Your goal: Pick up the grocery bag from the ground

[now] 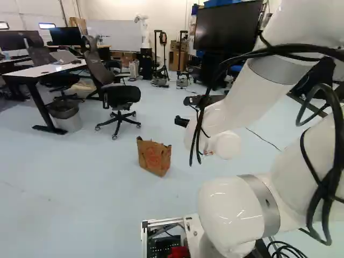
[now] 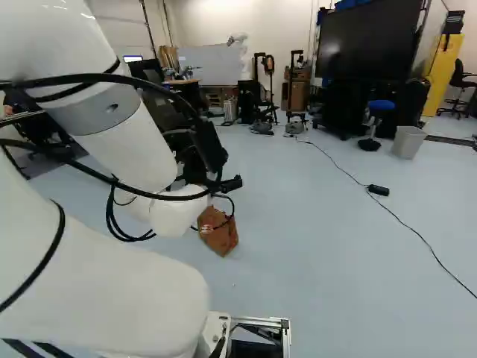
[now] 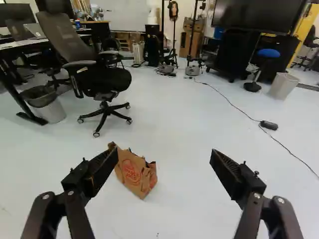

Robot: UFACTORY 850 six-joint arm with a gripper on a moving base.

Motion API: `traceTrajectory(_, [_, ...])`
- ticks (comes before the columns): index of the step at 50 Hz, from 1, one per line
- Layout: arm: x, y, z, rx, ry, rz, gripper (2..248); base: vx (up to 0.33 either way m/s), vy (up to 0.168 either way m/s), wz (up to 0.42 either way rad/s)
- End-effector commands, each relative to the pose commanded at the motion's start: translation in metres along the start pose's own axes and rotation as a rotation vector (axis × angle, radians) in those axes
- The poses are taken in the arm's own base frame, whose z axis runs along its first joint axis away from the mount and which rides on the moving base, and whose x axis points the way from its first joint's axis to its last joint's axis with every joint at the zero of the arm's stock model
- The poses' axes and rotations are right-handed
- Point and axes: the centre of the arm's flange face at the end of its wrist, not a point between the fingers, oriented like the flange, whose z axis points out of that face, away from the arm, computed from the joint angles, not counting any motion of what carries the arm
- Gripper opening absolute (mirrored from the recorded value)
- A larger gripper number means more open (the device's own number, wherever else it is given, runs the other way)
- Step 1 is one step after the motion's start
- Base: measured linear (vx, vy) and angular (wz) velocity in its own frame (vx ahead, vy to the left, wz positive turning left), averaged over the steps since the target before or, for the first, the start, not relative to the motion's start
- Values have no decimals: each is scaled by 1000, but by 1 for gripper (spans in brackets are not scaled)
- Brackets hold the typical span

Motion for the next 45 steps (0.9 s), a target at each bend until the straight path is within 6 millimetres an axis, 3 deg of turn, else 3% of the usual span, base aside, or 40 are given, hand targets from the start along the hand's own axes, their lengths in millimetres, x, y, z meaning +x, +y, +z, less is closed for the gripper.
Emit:
traceTrajectory(31, [0, 0, 0, 0, 0, 0, 247, 172, 69, 307])
traceTrajectory(45, [0, 0, 0, 0, 0, 0, 247, 214, 12, 40])
